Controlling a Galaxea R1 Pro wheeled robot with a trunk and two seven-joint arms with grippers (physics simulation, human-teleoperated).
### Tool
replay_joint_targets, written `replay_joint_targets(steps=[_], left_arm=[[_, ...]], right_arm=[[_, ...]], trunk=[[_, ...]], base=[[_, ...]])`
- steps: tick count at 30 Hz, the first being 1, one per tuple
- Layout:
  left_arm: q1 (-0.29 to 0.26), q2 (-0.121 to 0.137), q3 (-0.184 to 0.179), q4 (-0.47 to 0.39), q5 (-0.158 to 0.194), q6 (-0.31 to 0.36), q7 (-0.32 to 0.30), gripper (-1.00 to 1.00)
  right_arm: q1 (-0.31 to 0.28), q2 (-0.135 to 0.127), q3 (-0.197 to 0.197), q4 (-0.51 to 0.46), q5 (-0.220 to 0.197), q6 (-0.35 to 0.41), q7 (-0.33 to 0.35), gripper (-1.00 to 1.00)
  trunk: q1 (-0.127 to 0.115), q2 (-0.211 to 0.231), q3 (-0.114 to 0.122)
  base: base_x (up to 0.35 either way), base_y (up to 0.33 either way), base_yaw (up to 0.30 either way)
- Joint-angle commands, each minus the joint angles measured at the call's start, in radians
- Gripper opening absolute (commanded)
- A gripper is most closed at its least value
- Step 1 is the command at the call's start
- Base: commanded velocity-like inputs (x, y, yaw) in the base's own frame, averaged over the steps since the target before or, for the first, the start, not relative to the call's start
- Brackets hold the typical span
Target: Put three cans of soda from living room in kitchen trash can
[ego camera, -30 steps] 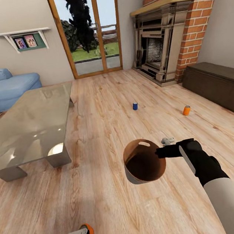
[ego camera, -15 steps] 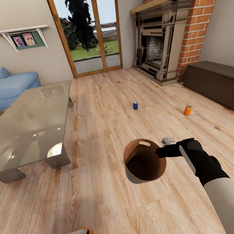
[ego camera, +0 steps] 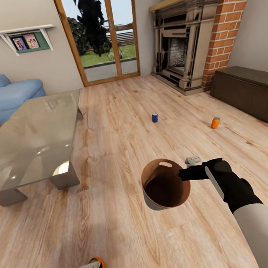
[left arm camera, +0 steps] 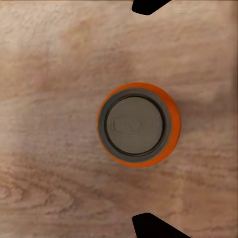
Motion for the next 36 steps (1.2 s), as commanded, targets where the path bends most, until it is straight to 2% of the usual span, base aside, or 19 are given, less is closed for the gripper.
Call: replay_joint_targets(steps=[1, 8, 15, 26, 34, 36], left_arm=[[0.000, 0.000, 0.000, 0.000, 0.000, 0.000, 0.000, 1.00], [0.000, 0.000, -0.001, -0.001, 0.001, 0.000, 0.000, 1.00], [0.000, 0.001, -0.001, -0.001, 0.001, 0.000, -0.001, 1.00], [0.000, 0.000, -0.001, -0.001, 0.001, 0.000, 0.000, 1.00], [0.000, 0.000, -0.001, -0.001, 0.001, 0.000, -0.001, 1.00], [0.000, 0.000, -0.001, -0.001, 0.001, 0.000, -0.001, 1.00]], right_arm=[[0.000, 0.000, 0.000, -0.001, -0.028, 0.006, 0.006, -1.00], [0.001, 0.001, 0.000, -0.019, -0.028, 0.005, 0.005, -1.00], [0.045, 0.000, -0.002, -0.078, -0.028, 0.007, 0.005, -1.00], [0.050, 0.001, 0.000, -0.083, -0.028, 0.007, 0.005, -1.00], [0.050, 0.001, 0.001, -0.085, -0.028, 0.007, 0.005, -1.00], [0.050, 0.001, 0.001, -0.086, -0.028, 0.007, 0.005, -1.00]], trunk=[[0.004, -0.007, -0.005], [0.004, -0.007, -0.015], [0.004, -0.007, -0.019], [0.004, -0.007, -0.020], [0.034, -0.063, -0.047], [0.034, -0.063, -0.050]], base=[[0.000, 0.000, 0.000], [0.000, 0.000, 0.000], [0.117, 0.000, 0.000], [0.026, 0.000, 0.000], [0.000, 0.000, 0.000], [0.000, 0.000, 0.000]])
